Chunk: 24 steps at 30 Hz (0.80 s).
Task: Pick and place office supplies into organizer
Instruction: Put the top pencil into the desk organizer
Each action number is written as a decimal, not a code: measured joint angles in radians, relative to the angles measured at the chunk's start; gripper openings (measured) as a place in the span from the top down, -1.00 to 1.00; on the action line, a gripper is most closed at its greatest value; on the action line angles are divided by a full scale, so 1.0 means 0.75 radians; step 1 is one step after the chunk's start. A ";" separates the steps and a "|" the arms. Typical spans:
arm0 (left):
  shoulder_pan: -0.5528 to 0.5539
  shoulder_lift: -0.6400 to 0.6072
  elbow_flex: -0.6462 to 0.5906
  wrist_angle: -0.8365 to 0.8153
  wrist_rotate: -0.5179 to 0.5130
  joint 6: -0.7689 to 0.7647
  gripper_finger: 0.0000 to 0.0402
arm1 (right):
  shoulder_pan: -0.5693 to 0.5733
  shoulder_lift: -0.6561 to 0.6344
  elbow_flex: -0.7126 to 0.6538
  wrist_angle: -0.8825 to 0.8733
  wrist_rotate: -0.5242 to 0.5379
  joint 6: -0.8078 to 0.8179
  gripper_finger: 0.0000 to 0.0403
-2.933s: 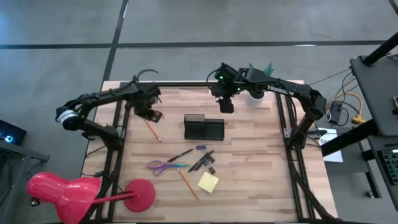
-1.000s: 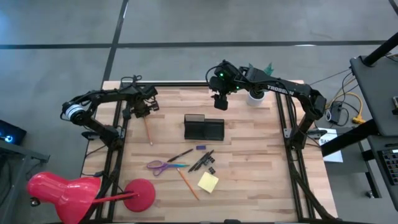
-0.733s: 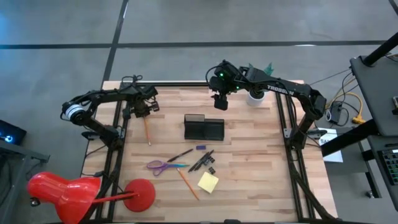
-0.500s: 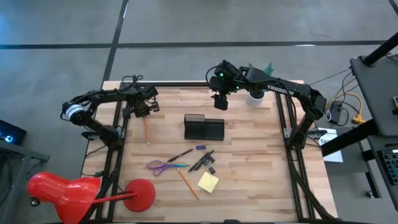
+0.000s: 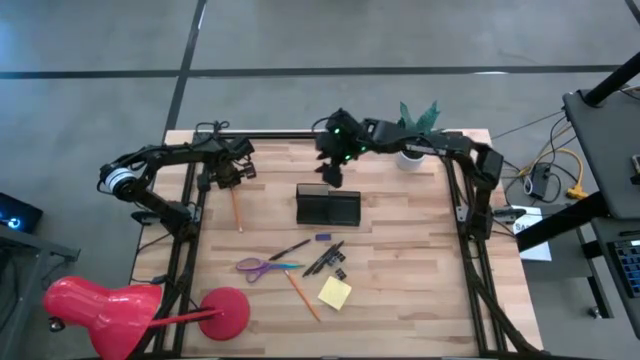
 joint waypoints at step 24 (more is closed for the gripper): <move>-0.105 0.180 -0.006 0.351 -0.058 -0.657 1.00 | 0.247 0.000 -0.005 0.095 0.651 -0.351 0.24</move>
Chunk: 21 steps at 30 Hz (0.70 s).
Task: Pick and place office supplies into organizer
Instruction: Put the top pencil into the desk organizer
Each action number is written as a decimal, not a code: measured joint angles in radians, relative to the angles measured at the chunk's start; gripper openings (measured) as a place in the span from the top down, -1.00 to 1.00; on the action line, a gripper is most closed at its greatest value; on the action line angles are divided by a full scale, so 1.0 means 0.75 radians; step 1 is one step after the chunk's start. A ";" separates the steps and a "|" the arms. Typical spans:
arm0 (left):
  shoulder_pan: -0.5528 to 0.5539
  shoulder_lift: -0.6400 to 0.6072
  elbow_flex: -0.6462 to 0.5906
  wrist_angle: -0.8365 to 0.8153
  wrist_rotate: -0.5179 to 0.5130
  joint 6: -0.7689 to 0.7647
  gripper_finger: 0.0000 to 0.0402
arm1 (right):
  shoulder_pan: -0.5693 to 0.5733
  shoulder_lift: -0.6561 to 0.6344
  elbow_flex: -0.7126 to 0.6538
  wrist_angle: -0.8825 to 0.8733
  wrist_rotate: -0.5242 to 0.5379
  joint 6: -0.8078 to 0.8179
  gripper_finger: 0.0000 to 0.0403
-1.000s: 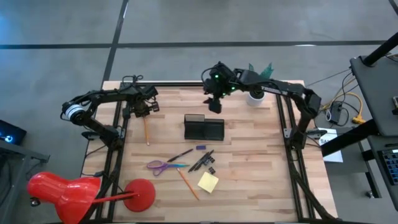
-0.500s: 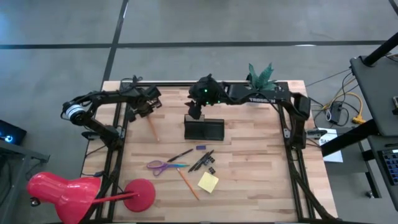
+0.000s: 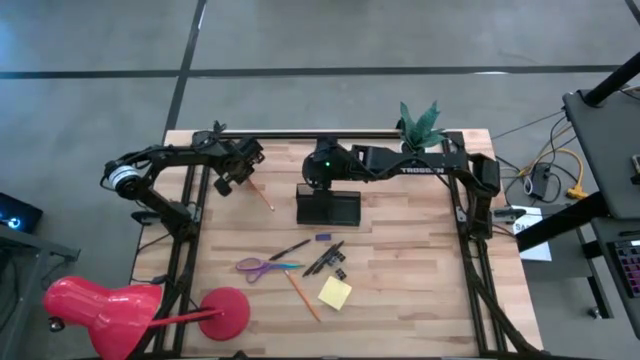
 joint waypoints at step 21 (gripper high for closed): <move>-0.061 0.047 0.007 0.029 0.025 -0.089 1.00 | 0.050 0.026 0.019 0.190 -0.426 0.295 0.17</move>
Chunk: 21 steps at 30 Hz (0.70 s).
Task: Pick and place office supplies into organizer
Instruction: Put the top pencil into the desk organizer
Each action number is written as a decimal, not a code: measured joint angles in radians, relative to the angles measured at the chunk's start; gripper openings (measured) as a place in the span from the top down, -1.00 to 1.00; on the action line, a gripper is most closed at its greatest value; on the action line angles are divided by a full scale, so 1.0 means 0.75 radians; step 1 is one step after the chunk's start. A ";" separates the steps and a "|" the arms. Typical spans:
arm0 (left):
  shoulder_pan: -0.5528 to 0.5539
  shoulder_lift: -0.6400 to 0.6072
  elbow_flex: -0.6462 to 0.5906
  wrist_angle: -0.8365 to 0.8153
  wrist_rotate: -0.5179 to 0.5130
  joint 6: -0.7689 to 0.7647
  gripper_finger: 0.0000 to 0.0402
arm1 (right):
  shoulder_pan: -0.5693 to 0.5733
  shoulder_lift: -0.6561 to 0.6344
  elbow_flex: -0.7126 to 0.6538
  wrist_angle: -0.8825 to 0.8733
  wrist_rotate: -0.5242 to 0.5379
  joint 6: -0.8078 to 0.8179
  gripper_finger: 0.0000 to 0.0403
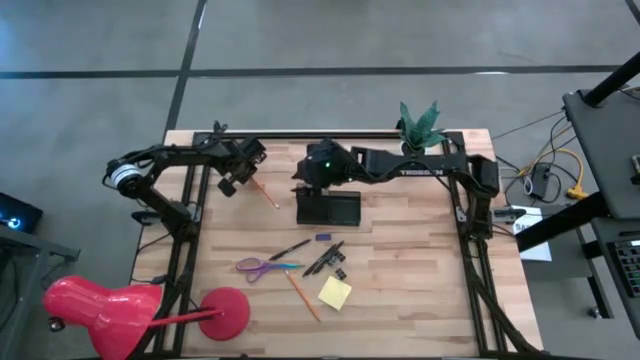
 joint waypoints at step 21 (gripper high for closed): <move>-0.380 -0.008 -0.029 -0.080 -0.107 -0.140 1.00 | 0.269 0.167 -0.002 -0.015 0.297 0.447 0.11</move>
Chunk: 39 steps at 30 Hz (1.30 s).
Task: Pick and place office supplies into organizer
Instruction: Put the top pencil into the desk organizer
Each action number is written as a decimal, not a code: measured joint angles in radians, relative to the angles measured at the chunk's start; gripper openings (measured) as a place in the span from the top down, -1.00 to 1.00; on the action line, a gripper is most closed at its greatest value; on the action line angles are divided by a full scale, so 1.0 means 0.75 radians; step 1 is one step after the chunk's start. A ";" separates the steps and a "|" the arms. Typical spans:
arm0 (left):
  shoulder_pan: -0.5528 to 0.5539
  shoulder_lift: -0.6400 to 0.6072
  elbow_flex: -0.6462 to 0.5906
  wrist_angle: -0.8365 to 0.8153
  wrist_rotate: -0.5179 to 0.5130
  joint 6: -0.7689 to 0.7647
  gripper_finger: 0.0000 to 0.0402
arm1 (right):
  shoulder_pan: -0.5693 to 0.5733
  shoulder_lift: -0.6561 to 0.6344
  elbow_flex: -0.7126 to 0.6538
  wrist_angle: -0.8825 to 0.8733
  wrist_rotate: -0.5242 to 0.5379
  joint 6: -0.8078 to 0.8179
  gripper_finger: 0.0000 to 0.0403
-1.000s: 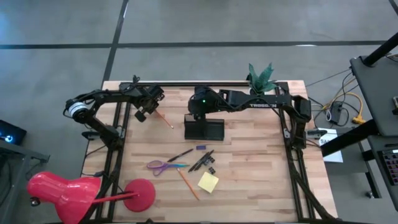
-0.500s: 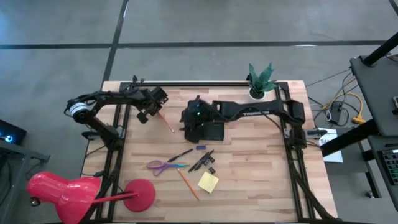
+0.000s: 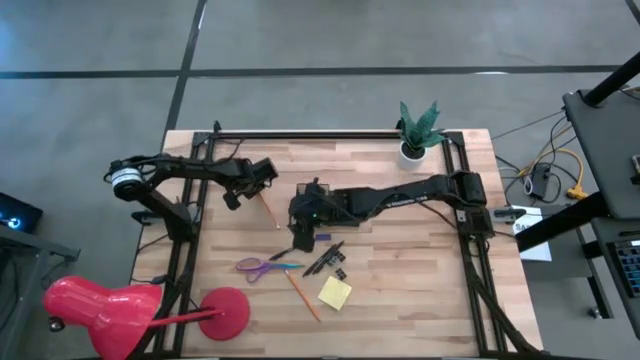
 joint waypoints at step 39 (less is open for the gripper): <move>-0.187 -0.014 -0.033 0.135 -0.014 -0.001 1.00 | 0.212 0.291 -0.001 0.314 0.376 0.293 0.11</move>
